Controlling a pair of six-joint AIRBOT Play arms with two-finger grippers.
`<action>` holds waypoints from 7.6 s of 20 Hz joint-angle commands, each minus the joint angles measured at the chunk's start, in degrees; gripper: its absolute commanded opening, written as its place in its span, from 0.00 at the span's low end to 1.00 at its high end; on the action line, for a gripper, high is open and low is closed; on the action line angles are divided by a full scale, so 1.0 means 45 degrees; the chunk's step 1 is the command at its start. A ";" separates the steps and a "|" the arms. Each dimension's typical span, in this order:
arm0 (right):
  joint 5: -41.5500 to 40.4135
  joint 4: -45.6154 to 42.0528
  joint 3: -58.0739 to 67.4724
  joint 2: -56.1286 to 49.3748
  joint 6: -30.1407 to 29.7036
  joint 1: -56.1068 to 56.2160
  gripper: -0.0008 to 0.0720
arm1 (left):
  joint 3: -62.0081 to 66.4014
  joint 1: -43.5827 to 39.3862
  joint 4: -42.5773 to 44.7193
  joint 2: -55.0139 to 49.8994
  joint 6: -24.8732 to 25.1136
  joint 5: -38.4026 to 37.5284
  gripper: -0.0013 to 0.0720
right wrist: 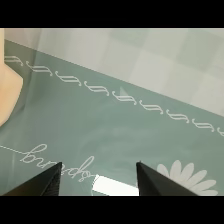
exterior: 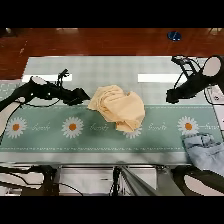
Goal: Fold the shirts.
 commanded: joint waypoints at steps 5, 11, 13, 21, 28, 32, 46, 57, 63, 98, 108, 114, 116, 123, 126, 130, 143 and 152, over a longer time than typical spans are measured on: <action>0.0121 -0.0005 -0.0005 -0.0053 0.0223 -0.0010 0.75 | 0.1943 -0.1418 0.0947 -0.1953 -0.2147 -0.1705 1.00; 0.0204 -0.0010 -0.0005 -0.0053 0.0219 -0.0010 0.75 | 0.2555 -0.1778 0.1642 -0.2987 -0.3138 -0.3201 0.44; 0.0194 -0.0015 -0.0005 -0.0053 0.0214 -0.0010 0.74 | 0.2657 -0.1778 0.1647 -0.3099 -0.3128 -0.3366 0.30; -0.0772 -0.0481 -0.0005 -0.0097 0.0267 -0.0374 0.74 | 0.3745 -0.1384 0.1588 -0.2555 -0.1870 -0.5377 0.06; -0.0767 0.8641 -0.2147 -0.1651 -0.2642 -0.3895 0.82 | 0.3954 -0.1195 0.1452 -0.1593 -0.1826 -0.5513 0.06; -0.1744 0.9738 -0.4386 -0.2472 -0.3560 -0.2506 0.82 | 0.3954 -0.1190 0.1297 -0.1588 -0.1768 -0.5746 0.06; -0.2569 1.5980 -0.3764 -0.1957 -0.5353 -0.0335 0.04 | 0.5450 -0.0743 -0.0704 -0.0112 -0.0869 -0.6373 0.06; -0.1977 1.5936 0.2861 0.4974 -0.2205 -0.3866 0.04 | 1.1230 0.1613 -0.0685 0.6654 -0.2273 -0.6348 0.06; -0.0063 1.3134 0.6844 0.6110 0.1399 -0.6091 0.04 | 1.1812 0.2696 0.1836 1.0205 -0.4051 -0.6858 0.06; -0.7208 0.8267 -0.0899 -0.0670 0.0029 -0.0797 0.55 | -0.8578 0.2322 0.0957 1.0472 0.1103 0.2322 0.06; 0.1151 0.3589 -0.4935 0.5212 -0.0583 -0.7834 0.80 | -0.8578 0.2322 0.0962 1.0472 0.1710 0.2166 0.06; 0.1224 0.6499 -0.9865 0.5576 -0.2040 -0.8738 0.82 | -0.8578 0.2322 0.0962 1.0472 0.1904 0.1938 0.06; 0.0797 0.7198 -1.0350 0.5557 -0.2127 -0.8738 0.82 | -0.8578 0.2322 0.0962 1.0472 0.1904 0.1938 0.06; -0.1107 0.7286 -1.0666 0.3662 -0.1991 -0.8733 0.81 | -0.8578 0.2322 0.0962 1.0472 0.1899 0.1933 0.06; -0.2181 0.7383 -1.0666 0.2691 -0.1729 -0.8442 0.78 | -0.8519 0.2322 0.0962 1.0472 0.1899 0.1889 0.06; -0.3434 0.9039 -1.0666 0.1166 -0.1996 -0.6421 0.51 | -0.8330 0.2322 0.0967 1.0472 0.1899 0.1865 0.06; -0.0155 2.0055 -0.2001 0.5809 -0.2880 -0.7883 0.04 | 0.0685 0.3789 0.1112 1.1322 0.1506 0.0306 0.06; -0.0539 1.6713 0.6421 0.6120 0.1287 -0.8306 0.04 | 0.8238 0.4575 0.2686 1.2818 -0.2492 -0.1957 0.06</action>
